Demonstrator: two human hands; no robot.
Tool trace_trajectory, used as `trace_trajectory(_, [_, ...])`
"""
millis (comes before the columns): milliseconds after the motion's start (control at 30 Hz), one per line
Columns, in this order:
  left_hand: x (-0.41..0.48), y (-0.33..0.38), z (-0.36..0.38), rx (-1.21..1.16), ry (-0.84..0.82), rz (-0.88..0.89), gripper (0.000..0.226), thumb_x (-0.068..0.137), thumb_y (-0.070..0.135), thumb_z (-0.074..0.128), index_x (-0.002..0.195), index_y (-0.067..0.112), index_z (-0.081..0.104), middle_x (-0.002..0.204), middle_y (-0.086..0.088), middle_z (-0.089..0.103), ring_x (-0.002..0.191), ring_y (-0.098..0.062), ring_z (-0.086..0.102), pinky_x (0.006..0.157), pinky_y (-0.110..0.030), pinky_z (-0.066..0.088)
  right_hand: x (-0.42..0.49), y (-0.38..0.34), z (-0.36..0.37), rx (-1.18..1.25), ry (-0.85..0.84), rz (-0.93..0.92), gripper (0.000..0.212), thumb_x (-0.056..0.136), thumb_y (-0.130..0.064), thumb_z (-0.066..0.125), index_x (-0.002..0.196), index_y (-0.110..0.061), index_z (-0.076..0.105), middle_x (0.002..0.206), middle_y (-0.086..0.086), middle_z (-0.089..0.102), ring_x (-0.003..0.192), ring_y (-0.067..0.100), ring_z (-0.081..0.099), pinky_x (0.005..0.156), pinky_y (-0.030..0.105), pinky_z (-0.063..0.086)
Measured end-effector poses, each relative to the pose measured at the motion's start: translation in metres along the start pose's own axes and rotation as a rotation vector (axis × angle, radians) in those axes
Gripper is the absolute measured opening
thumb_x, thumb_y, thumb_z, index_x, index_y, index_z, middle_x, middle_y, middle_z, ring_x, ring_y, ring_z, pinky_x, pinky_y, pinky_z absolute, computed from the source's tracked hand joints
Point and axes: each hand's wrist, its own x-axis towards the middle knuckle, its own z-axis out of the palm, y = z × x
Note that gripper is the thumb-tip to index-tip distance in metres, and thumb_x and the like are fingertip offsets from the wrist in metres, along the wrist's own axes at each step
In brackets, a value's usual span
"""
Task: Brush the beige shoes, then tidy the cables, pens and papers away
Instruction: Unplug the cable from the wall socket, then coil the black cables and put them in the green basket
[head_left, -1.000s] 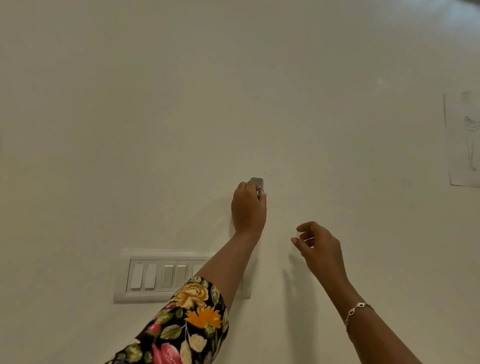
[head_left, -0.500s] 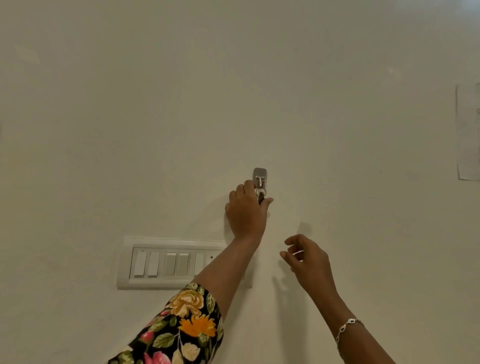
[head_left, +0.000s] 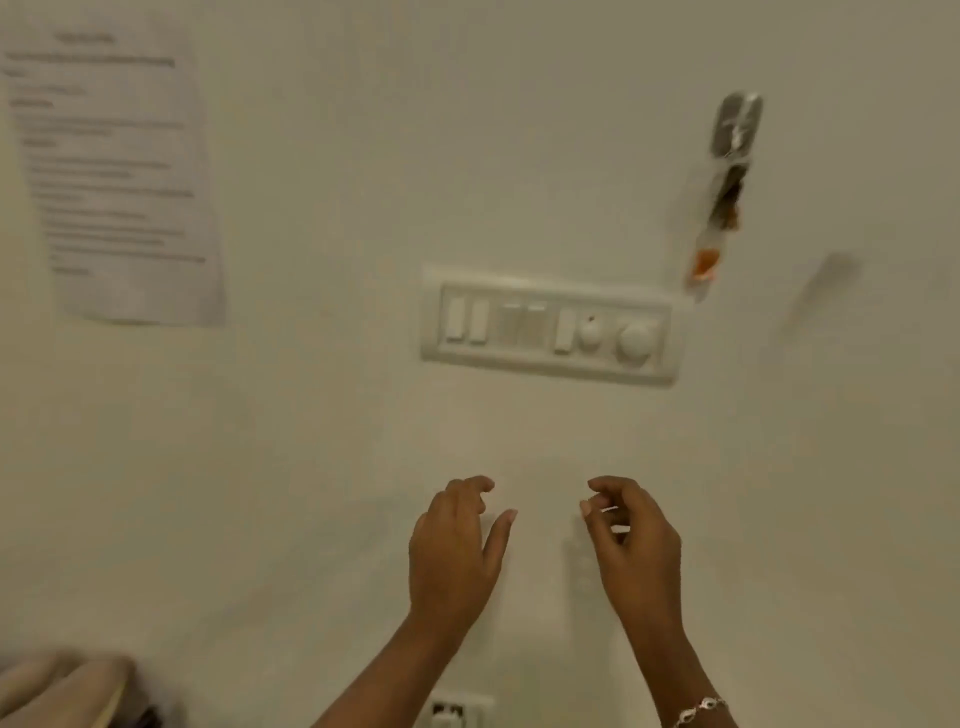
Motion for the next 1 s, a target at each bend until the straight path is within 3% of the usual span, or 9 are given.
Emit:
trace_trajectory(167, [-0.098, -0.087, -0.055, 0.245, -0.283, -0.031, 0.045, 0.095, 0.047, 0.029, 0.093, 0.015, 0.061, 0.079, 0.002, 0.061, 0.062, -0.013, 0.06, 0.045, -0.02, 0.043, -0.071, 0.016, 0.065, -0.043, -0.17, 0.133, 0.012, 0.085, -0.005, 0.06, 0.094, -0.012, 0.064, 0.084, 0.004, 0.063, 0.064, 0.005, 0.055, 0.059, 0.007, 0.041])
trace_trajectory(267, [-0.153, -0.136, -0.095, 0.328, -0.443, -0.129, 0.034, 0.087, 0.043, 0.04, 0.092, 0.015, 0.058, 0.078, -0.001, 0.06, 0.06, -0.016, 0.061, 0.042, -0.023, 0.045, -0.116, 0.018, 0.1, -0.076, -0.324, 0.219, 0.01, 0.085, -0.007, 0.061, 0.094, -0.011, 0.064, 0.083, 0.007, 0.065, 0.066, 0.019, 0.057, 0.065, 0.026, 0.046])
trace_trajectory(333, [-0.184, -0.167, -0.121, 0.348, -0.523, -0.201, 0.03, 0.082, 0.042, 0.042, 0.089, 0.016, 0.055, 0.076, -0.002, 0.06, 0.057, -0.019, 0.061, 0.039, -0.024, 0.044, -0.144, 0.017, 0.122, -0.088, -0.417, 0.298, 0.009, 0.085, -0.009, 0.061, 0.094, -0.012, 0.063, 0.081, 0.007, 0.064, 0.068, 0.023, 0.058, 0.067, 0.031, 0.047])
trace_trajectory(567, [-0.259, -0.246, -0.207, 0.349, -0.758, -0.408, 0.031, 0.078, 0.045, 0.045, 0.081, 0.017, 0.058, 0.075, 0.001, 0.058, 0.057, -0.017, 0.06, 0.037, -0.024, 0.041, -0.235, 0.001, 0.194, -0.197, -0.605, 0.428, 0.011, 0.084, -0.005, 0.06, 0.094, -0.008, 0.063, 0.076, 0.003, 0.059, 0.072, 0.018, 0.053, 0.058, 0.021, 0.032])
trace_trajectory(700, [-0.288, -0.279, -0.235, 0.271, -0.804, -0.485, 0.029, 0.077, 0.042, 0.052, 0.08, 0.015, 0.06, 0.074, -0.001, 0.059, 0.057, -0.018, 0.06, 0.039, -0.022, 0.04, -0.281, -0.002, 0.23, -0.213, -0.626, 0.517, 0.011, 0.084, -0.003, 0.061, 0.093, -0.006, 0.064, 0.076, 0.006, 0.061, 0.074, 0.024, 0.059, 0.069, 0.028, 0.043])
trace_trajectory(800, [-0.311, -0.295, -0.24, 0.261, -0.904, -0.489, 0.03, 0.077, 0.045, 0.045, 0.079, 0.018, 0.058, 0.072, 0.001, 0.058, 0.055, -0.016, 0.059, 0.038, -0.021, 0.042, -0.314, 0.007, 0.247, -0.26, -0.66, 0.544, 0.011, 0.083, -0.004, 0.061, 0.093, -0.009, 0.063, 0.076, 0.005, 0.06, 0.074, 0.021, 0.057, 0.068, 0.024, 0.038])
trace_trajectory(900, [-0.334, -0.302, -0.231, 0.218, -0.995, -0.511, 0.025, 0.078, 0.039, 0.056, 0.084, 0.015, 0.061, 0.078, -0.001, 0.059, 0.062, -0.018, 0.062, 0.043, -0.024, 0.046, -0.341, 0.021, 0.258, -0.308, -0.708, 0.553, 0.01, 0.083, -0.003, 0.059, 0.092, -0.007, 0.064, 0.076, 0.007, 0.062, 0.072, 0.019, 0.054, 0.065, 0.021, 0.031])
trace_trajectory(1000, [-0.362, -0.307, -0.215, 0.19, -1.033, -0.629, 0.026, 0.085, 0.03, 0.062, 0.102, 0.01, 0.061, 0.097, -0.006, 0.059, 0.086, -0.026, 0.061, 0.062, -0.033, 0.049, -0.365, 0.045, 0.273, -0.312, -0.749, 0.559, 0.011, 0.083, 0.0, 0.057, 0.086, -0.009, 0.062, 0.069, 0.009, 0.061, 0.067, 0.021, 0.052, 0.064, 0.025, 0.033])
